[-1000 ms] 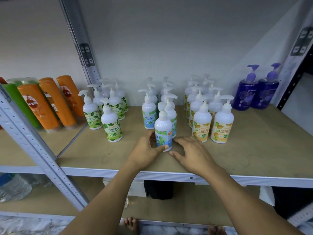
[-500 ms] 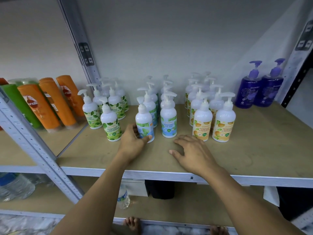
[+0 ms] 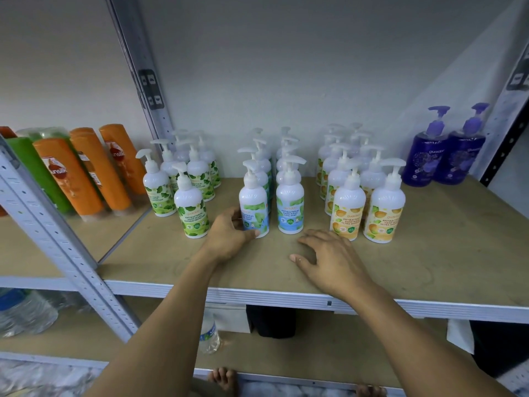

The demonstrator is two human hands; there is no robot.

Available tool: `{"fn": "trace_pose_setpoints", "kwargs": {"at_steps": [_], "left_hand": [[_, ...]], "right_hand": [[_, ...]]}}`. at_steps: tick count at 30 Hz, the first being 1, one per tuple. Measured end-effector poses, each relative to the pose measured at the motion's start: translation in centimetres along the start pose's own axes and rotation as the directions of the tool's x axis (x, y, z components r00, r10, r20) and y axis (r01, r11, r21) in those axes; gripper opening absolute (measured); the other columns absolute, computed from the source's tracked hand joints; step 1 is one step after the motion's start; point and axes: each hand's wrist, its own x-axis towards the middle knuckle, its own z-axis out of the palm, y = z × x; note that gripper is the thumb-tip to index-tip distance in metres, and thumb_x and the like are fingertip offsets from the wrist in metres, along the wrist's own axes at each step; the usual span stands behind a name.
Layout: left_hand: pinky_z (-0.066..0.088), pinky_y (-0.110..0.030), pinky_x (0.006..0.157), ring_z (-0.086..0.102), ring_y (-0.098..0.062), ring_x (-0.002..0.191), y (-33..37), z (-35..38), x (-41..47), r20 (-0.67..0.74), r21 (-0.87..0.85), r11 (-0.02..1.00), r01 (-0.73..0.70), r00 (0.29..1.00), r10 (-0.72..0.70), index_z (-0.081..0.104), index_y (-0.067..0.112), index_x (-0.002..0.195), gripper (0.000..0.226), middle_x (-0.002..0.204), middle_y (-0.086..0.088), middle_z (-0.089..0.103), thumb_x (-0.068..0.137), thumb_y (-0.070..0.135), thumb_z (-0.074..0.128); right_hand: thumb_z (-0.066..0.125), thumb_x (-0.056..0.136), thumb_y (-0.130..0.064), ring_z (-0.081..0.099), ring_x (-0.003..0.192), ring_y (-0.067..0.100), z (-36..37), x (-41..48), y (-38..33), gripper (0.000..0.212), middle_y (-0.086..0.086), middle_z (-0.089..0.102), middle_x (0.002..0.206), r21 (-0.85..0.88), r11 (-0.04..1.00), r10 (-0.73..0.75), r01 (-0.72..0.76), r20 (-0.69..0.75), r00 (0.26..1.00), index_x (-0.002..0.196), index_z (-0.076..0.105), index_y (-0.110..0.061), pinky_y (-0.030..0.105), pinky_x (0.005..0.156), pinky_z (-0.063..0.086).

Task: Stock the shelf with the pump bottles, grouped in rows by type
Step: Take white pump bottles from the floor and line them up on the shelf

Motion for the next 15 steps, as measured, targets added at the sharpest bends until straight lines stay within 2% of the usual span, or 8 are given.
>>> {"fn": "trace_pose_setpoints", "kwargs": {"at_steps": [4, 9, 13, 15], "left_hand": [[0.053, -0.036, 0.101, 0.068, -0.010, 0.107, -0.2, -0.1, -0.1, -0.021, -0.001, 1.000, -0.020, 1.000, 0.020, 0.059, 0.006, 0.133, 0.059, 0.120, -0.002, 0.071, 0.079, 0.005, 0.083], [0.055, -0.029, 0.095, 0.068, -0.008, 0.099, 0.1, 1.0, -0.2, -0.082, 0.030, 0.999, -0.015, 0.996, 0.017, 0.063, 0.012, 0.125, 0.051, 0.110, 0.005, 0.072, 0.079, 0.015, 0.085], [0.047, -0.015, 0.079, 0.064, -0.010, 0.097, 0.8, 2.0, -0.5, -0.166, 0.086, 0.996, -0.020, 0.986, 0.034, 0.060, 0.011, 0.126, 0.050, 0.110, 0.004, 0.067, 0.081, 0.018, 0.082], [0.045, -0.019, 0.080, 0.060, -0.010, 0.097, 0.9, 2.3, -0.6, -0.192, 0.120, 0.993, -0.012, 0.981, 0.035, 0.058, 0.010, 0.127, 0.053, 0.115, 0.000, 0.067, 0.082, 0.021, 0.082]], "right_hand": [[0.051, 0.095, -0.058, 0.038, 0.138, 0.013, 0.1, -0.1, 0.1, 0.053, -0.008, 0.048, 0.150, 0.006, 1.000, -0.004, 0.004, 0.001, 1.000, 0.139, 0.057, -0.028, 0.035, 0.114, 0.027], [0.048, 0.095, -0.060, 0.037, 0.140, 0.013, 0.1, 0.0, 0.1, 0.053, -0.008, 0.046, 0.151, -0.004, 1.000, -0.003, 0.003, 0.022, 1.000, 0.139, 0.056, -0.031, 0.035, 0.115, 0.026], [0.046, 0.096, -0.062, 0.036, 0.140, 0.013, 0.0, 0.0, 0.0, 0.054, -0.009, 0.045, 0.152, -0.025, 1.000, -0.003, 0.004, 0.035, 0.999, 0.140, 0.055, -0.032, 0.036, 0.116, 0.027], [0.043, 0.095, -0.064, 0.035, 0.140, 0.013, 0.0, 0.0, 0.0, 0.056, -0.009, 0.045, 0.153, -0.028, 1.000, 0.002, -0.001, 0.050, 0.999, 0.140, 0.055, -0.033, 0.037, 0.116, 0.027]]}}
